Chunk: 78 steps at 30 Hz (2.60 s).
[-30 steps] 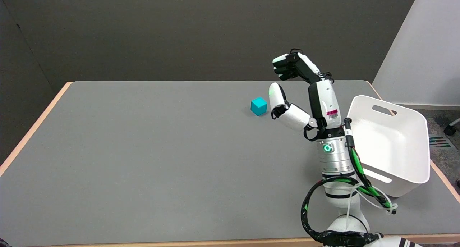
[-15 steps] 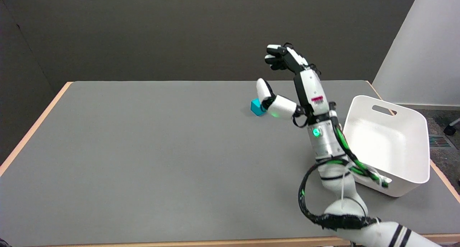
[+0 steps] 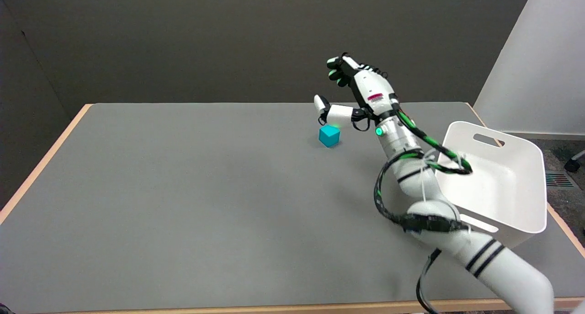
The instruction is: Pick up blue wooden cube.
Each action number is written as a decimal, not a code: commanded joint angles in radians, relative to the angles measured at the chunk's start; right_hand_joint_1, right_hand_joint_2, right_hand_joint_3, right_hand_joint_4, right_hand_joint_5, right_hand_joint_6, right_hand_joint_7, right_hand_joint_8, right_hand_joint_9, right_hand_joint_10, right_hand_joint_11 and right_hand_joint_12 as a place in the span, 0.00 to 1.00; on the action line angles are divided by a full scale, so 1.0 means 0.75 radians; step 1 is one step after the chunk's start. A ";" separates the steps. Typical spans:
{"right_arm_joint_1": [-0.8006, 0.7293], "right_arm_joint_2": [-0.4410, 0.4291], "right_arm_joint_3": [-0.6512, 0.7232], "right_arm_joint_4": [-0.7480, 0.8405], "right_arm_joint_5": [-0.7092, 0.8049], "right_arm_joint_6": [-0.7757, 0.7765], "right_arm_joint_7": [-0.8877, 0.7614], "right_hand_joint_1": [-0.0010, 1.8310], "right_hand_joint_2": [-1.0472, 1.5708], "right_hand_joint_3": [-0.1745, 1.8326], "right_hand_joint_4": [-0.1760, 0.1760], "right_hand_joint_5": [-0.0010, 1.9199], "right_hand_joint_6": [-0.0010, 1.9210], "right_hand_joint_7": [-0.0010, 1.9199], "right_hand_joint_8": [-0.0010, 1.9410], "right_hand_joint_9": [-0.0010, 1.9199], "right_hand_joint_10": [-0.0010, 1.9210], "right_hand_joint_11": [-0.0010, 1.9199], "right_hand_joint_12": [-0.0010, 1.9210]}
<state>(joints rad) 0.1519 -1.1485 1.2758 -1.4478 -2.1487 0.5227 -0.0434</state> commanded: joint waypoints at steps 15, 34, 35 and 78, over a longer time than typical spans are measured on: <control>-0.089 -0.005 0.207 0.020 0.698 -0.355 -0.872 0.40 0.65 0.52 0.04 0.18 0.37 0.30 0.45 0.27 0.68 0.22 0.89; 0.071 -0.011 0.059 0.219 0.794 -0.372 -0.940 0.39 0.65 0.52 0.01 0.18 0.36 0.29 0.45 0.27 0.68 0.25 0.91; 0.100 0.002 0.033 0.233 0.796 -0.372 -0.939 0.39 0.65 0.52 0.01 0.18 0.36 0.29 0.45 0.27 0.68 0.25 0.91; 0.439 -0.057 -0.103 0.774 1.053 -0.180 -1.022 0.37 0.65 0.51 0.00 0.16 0.33 0.27 0.42 0.24 0.66 0.25 0.92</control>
<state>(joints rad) 0.4844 -1.1358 1.2384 -0.9120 -1.4588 0.3071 -0.7720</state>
